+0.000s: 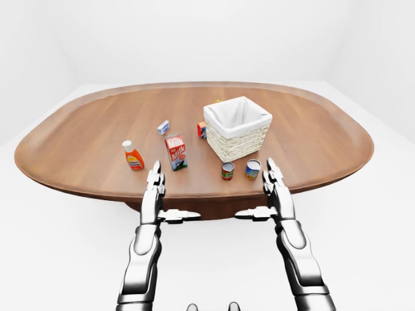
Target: Pick up the alphabet soup and the tomato sauce, and put them in the basket.
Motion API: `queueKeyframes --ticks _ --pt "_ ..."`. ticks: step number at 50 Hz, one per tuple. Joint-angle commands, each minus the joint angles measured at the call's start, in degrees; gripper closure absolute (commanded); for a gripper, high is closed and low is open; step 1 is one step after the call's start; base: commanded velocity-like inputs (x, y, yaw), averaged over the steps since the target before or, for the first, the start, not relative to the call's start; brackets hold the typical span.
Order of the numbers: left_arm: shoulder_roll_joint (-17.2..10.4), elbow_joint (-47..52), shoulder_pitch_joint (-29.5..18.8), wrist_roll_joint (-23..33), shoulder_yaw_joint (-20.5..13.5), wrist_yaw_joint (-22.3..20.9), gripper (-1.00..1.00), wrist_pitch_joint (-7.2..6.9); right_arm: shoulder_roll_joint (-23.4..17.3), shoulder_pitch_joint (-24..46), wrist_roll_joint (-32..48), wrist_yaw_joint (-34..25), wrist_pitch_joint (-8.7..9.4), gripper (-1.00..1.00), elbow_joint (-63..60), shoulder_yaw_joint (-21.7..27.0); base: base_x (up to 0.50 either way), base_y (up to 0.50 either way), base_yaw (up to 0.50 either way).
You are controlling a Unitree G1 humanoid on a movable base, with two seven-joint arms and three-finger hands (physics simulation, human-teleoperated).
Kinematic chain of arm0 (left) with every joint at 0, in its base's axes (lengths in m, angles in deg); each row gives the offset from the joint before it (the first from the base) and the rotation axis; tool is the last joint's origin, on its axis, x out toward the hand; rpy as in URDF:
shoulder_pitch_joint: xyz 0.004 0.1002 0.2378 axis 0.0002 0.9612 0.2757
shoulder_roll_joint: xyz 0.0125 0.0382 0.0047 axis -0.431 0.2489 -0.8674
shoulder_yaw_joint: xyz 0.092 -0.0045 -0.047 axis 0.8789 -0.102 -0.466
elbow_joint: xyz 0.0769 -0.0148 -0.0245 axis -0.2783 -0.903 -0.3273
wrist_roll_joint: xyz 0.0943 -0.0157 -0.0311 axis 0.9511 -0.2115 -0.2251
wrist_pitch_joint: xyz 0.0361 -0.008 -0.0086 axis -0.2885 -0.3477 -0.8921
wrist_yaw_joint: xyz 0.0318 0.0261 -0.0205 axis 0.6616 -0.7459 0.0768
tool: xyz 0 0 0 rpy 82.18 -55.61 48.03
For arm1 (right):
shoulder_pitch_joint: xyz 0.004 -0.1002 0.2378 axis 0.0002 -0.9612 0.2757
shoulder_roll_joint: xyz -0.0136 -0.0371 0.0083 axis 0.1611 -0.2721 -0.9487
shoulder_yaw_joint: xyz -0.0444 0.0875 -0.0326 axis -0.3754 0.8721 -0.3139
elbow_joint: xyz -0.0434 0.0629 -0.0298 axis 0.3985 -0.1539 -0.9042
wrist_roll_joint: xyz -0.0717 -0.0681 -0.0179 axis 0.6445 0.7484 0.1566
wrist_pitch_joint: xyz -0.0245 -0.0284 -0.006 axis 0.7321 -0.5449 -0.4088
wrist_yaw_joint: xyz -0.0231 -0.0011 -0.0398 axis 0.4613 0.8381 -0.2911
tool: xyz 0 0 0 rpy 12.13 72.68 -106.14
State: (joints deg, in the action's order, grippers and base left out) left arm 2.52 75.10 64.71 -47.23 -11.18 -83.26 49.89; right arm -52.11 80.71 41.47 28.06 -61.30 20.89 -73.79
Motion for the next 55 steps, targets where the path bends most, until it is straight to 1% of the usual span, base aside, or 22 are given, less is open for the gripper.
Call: queueKeyframes --ticks 1,9,10,11,12,13,14,15,16,17,18,19,20,21,23,26,27,29,32,36,51,55 --pt "-0.6 1.9 0.5 -0.9 -1.3 -1.4 -1.00 -0.88 -0.7 0.0 -0.3 -1.7 0.59 -1.00 -0.8 1.1 0.00 0.00 0.00" --pt "-0.6 1.6 0.5 -0.7 -1.3 -1.4 -1.00 -0.73 -0.6 -0.2 -0.2 -1.8 0.60 -1.00 -1.0 1.0 0.00 0.00 0.00" --pt "-0.6 2.0 0.7 -0.7 -1.3 -1.5 -1.00 -1.02 -0.6 -0.3 -0.2 -1.7 0.94 -1.00 -1.5 1.0 0.00 0.00 0.00" --pt "-0.7 5.4 1.7 -1.0 -1.4 -1.5 -1.00 -2.44 -0.6 -1.4 -0.3 -2.3 1.88 -1.00 -5.4 0.6 0.00 0.00 0.00" --pt "-0.7 28.2 7.4 -2.5 -3.0 0.3 -1.00 -4.56 -0.6 -6.5 3.2 -1.4 4.78 -1.00 -25.8 -2.1 0.00 0.00 0.00" --pt "-0.4 41.8 10.3 -6.6 -4.9 -0.9 -1.00 -4.56 -0.3 -7.9 3.1 -2.2 4.78 -1.00 -36.5 -3.4 0.00 0.00 0.00" --pt "-0.3 53.4 11.9 -13.4 -8.5 -1.3 -1.00 -4.56 -1.1 -8.3 4.9 -3.5 4.78 -1.00 -45.4 -5.5 0.00 0.00 0.00" --pt "-8.0 57.6 16.3 -27.8 -12.2 4.6 -1.00 -4.56 -2.2 -8.0 9.9 -4.3 4.78 -1.00 -55.4 -9.4 0.00 0.00 0.00" --pt "-19.2 58.7 22.7 -37.3 -12.6 10.8 -1.00 -1.19 -1.3 -7.3 12.8 -4.8 4.78 -1.00 -58.5 -11.2 0.00 0.00 0.00" --pt "-28.5 59.0 32.2 -40.9 -12.9 12.8 -1.00 5.44 1.4 -8.4 17.3 -4.7 4.78 -1.00 -59.4 -14.1 0.00 0.00 0.00" --pt "-32.6 59.1 34.7 -40.2 -12.0 16.9 -1.00 5.44 2.8 -9.5 20.1 -6.0 4.78 -1.00 -59.6 -15.4 0.00 0.00 0.00" --pt "-33.9 59.1 33.8 -39.2 -11.4 20.3 -1.00 5.44 2.8 -9.9 22.8 -6.8 4.78 -1.00 -59.7 -16.2 0.00 0.00 0.00" --pt "-34.1 59.1 32.3 -39.0 -11.1 21.6 -1.00 5.44 3.1 -10.0 22.9 -6.9 4.78 -1.00 -59.7 -16.3 0.00 0.00 0.00" --pt "-33.5 59.1 30.7 -39.3 -10.8 21.8 -1.00 5.44 3.3 -10.0 22.4 -6.7 4.78 -1.00 -59.7 -16.3 0.00 0.00 0.00" --pt "-32.6 59.1 28.1 -40.6 -11.5 22.1 -1.00 5.44 3.3 -9.2 21.1 -5.8 4.78 -1.00 -59.7 -16.1 0.00 0.00 0.00" --pt "-32.3 59.1 27.6 -40.8 -11.3 21.6 -1.00 5.44 2.7 -8.8 19.9 -5.1 4.78 -1.00 -59.7 -16.2 0.00 0.00 0.00" --pt "-32.0 59.1 27.2 -40.9 -11.3 21.7 -1.00 5.44 1.9 -9.0 20.1 -4.6 4.78 -1.00 -59.7 -16.5 0.00 0.00 0.00" --pt "-31.9 59.1 27.5 -41.5 -11.7 21.5 -1.00 5.44 0.7 -9.3 20.4 -3.2 4.78 -1.00 -59.7 -16.9 0.00 0.00 0.00" --pt "-33.1 59.1 28.6 -42.0 -11.8 21.8 -1.00 5.44 0.0 -9.6 18.9 -2.3 4.78 -1.00 -59.7 -17.1 0.00 0.00 0.00" --pt "-33.2 59.1 27.9 -42.6 -12.0 22.1 -1.00 5.44 -1.1 -9.5 18.4 -1.1 4.78 -1.00 -59.4 -16.7 0.27 0.12 0.00" --pt "-34.2 59.1 29.5 -43.4 -12.2 22.0 -1.00 5.44 -1.5 -9.7 16.6 -0.6 4.78 -1.00 -58.9 -15.9 0.50 0.22 0.00" --pt "-33.8 59.1 29.3 -43.3 -12.2 21.8 -1.00 5.44 -1.4 -9.7 16.3 -0.4 4.78 -1.00 -58.9 -15.6 0.50 0.22 0.00"
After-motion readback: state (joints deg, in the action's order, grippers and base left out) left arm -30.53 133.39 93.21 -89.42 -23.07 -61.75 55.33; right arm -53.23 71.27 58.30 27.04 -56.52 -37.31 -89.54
